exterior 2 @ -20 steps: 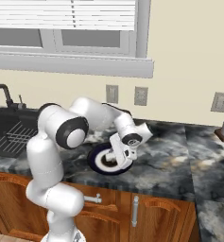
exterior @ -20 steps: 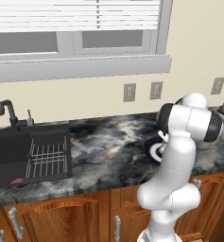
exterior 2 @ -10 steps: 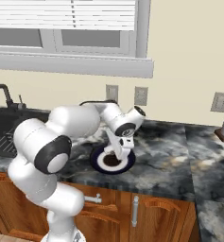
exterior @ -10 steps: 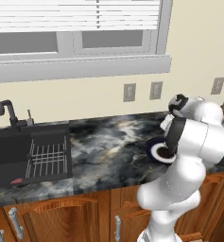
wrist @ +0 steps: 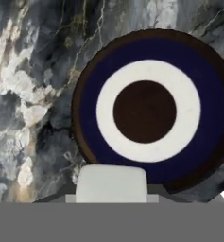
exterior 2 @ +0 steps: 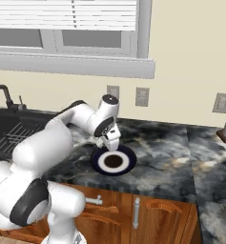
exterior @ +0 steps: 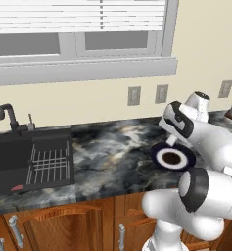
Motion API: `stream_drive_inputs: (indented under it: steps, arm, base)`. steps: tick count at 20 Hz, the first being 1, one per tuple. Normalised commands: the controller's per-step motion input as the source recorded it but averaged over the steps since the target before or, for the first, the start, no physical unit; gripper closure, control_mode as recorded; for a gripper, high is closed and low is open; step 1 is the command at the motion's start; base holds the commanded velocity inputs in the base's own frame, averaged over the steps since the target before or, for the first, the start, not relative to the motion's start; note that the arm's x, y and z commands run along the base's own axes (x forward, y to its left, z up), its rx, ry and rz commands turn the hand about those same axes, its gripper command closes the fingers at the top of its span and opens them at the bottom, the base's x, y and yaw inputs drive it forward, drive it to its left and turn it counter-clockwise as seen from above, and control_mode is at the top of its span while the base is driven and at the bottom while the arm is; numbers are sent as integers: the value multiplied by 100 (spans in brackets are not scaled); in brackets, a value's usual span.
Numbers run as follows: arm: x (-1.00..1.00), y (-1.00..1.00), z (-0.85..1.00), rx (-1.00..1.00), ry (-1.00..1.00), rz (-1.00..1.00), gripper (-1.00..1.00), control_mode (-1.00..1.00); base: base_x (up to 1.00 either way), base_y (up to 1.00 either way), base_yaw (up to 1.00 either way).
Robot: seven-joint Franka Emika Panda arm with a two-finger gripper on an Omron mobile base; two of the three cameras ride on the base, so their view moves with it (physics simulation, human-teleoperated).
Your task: Pick up the marshmallow and place it in the cup of hot chocolate on the dining counter.
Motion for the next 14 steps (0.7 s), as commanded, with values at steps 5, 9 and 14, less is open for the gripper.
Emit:
stream_drive_inputs:
  steps: [5,9,14]
  arm:
    - [-36,24,31,-21,-41,18,100,-100]
    - [-23,12,20,-30,-12,17,100,-100]
    - [-12,23,17,-33,-11,20,100,-100]
  base:
    - [0,0,0]
    - [0,0,0]
    - [0,0,0]
